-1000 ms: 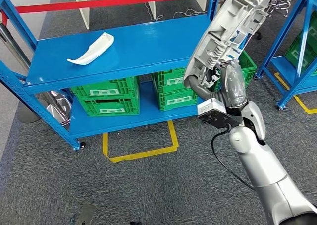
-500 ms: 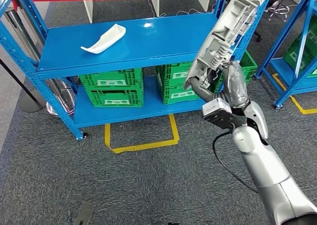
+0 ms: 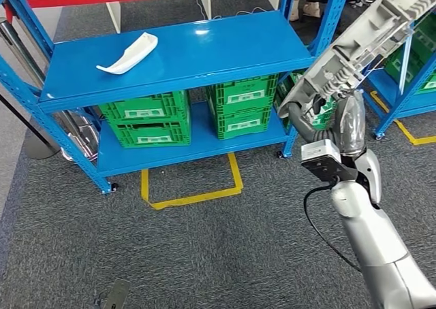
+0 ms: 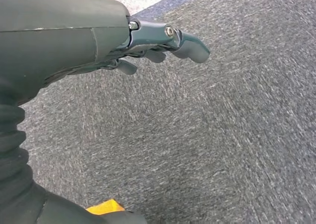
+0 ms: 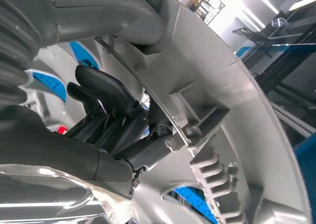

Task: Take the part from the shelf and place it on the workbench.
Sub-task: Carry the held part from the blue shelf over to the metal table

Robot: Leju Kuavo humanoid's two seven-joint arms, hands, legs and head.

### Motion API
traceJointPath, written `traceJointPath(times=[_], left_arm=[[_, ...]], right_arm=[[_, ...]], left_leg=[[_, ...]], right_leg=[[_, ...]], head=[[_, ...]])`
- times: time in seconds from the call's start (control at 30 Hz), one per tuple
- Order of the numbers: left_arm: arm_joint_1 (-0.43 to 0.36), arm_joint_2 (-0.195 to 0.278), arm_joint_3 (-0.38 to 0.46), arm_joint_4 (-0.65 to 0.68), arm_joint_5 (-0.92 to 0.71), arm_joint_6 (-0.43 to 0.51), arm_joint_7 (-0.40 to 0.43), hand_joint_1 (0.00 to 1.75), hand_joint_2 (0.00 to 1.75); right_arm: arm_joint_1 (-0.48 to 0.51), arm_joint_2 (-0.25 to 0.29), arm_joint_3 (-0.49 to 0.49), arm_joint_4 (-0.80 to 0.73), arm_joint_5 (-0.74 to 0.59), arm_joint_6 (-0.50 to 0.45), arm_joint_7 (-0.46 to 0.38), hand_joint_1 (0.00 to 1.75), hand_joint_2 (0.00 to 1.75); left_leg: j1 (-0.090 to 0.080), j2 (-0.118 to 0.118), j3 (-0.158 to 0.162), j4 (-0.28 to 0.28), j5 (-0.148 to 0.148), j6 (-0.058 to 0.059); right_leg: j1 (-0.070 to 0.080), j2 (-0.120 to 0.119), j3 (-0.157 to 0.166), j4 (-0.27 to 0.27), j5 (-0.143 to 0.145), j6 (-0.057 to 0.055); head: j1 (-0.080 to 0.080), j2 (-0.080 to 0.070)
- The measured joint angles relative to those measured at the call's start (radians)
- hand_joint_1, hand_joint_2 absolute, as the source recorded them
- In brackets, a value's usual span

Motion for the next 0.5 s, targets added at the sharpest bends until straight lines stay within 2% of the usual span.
traceJointPath(times=[0.03, 0.07, 0.1, 0.17, 0.23, 0.3, 0.33, 0.4, 0.43, 0.5], left_arm=[[0.000, 0.000, 0.000, 0.000, 0.000, 0.000, 0.001, 0.00, 1.75], [0.000, 0.000, 0.000, 0.000, 0.000, 0.000, 0.001, 0.00, 1.75], [-0.001, 0.000, 0.000, 0.000, 0.000, -0.001, 0.002, 0.00, 1.75], [-0.001, 0.000, -0.001, 0.000, -0.001, -0.002, 0.003, 0.00, 1.75], [-0.002, 0.001, -0.001, 0.000, -0.001, -0.002, 0.005, 0.00, 1.75], [-0.003, 0.000, -0.003, 0.000, -0.001, -0.003, 0.007, 0.00, 1.75], [-0.003, 0.000, -0.004, 0.000, -0.001, -0.003, 0.008, 0.00, 1.75], [-0.004, -0.001, -0.007, 0.000, -0.002, -0.004, 0.008, 0.00, 1.75], [-0.005, -0.001, -0.007, 0.000, -0.002, -0.005, 0.008, 0.00, 1.75], [-0.005, -0.001, -0.008, 0.000, -0.002, -0.007, 0.010, 0.00, 1.75]], right_arm=[[0.005, 0.000, -0.001, -0.004, 0.001, -0.002, -0.001, 1.75, 1.75], [0.009, 0.000, -0.004, -0.008, 0.003, -0.005, -0.001, 1.75, 1.75], [0.013, 0.000, -0.006, -0.013, 0.006, -0.008, -0.001, 1.75, 1.75], [0.015, 0.000, -0.013, -0.022, 0.013, -0.018, -0.001, 1.75, 1.75], [0.016, 0.000, -0.018, -0.030, 0.019, -0.028, -0.001, 1.75, 1.75], [0.020, 0.000, -0.022, -0.037, 0.022, -0.032, -0.001, 1.75, 1.75], [0.023, 0.000, -0.025, -0.040, 0.023, -0.033, -0.001, 1.75, 1.75], [0.025, -0.001, -0.032, -0.047, 0.026, -0.036, -0.002, 1.75, 1.75], [0.027, -0.001, -0.033, -0.051, 0.028, -0.038, -0.004, 1.75, 1.75], [0.035, -0.001, -0.034, -0.061, 0.033, -0.044, -0.008, 1.75, 1.75]], left_leg=[[0.002, 0.000, -0.009, 0.021, 0.003, -0.001], [0.003, -0.001, -0.001, 0.004, 0.026, 0.000], [0.004, -0.007, 0.021, -0.047, 0.062, 0.002], [0.007, -0.040, 0.075, -0.168, 0.120, 0.010], [0.007, -0.064, 0.099, -0.228, 0.127, 0.017], [0.007, -0.053, 0.100, -0.242, 0.124, 0.025], [0.008, -0.045, 0.099, -0.247, 0.127, 0.030], [0.012, -0.026, 0.101, -0.257, 0.134, 0.041], [0.011, -0.016, 0.100, -0.258, 0.136, 0.044], [0.009, 0.003, 0.098, -0.257, 0.136, 0.047]], right_leg=[[0.000, 0.006, 0.000, 0.001, 0.000, 0.000], [0.000, 0.013, -0.001, 0.002, 0.000, 0.000], [0.000, 0.021, -0.001, 0.004, 0.000, 0.000], [0.000, 0.035, -0.004, 0.007, 0.001, 0.003], [-0.002, 0.050, -0.017, 0.010, 0.007, 0.014], [-0.005, 0.064, -0.030, 0.008, 0.014, 0.028], [-0.006, 0.058, -0.037, 0.011, 0.012, 0.034], [-0.004, 0.025, -0.066, 0.064, -0.024, 0.042], [-0.004, 0.006, -0.093, 0.122, -0.056, 0.044], [-0.005, -0.007, -0.149, 0.253, -0.109, 0.049]], head=[[0.000, 0.000], [0.000, 0.000], [0.000, 0.000], [0.001, 0.000], [0.000, 0.000], [-0.001, 0.000], [-0.001, 0.000], [0.002, 0.000], [0.004, 0.000], [0.006, 0.000]])
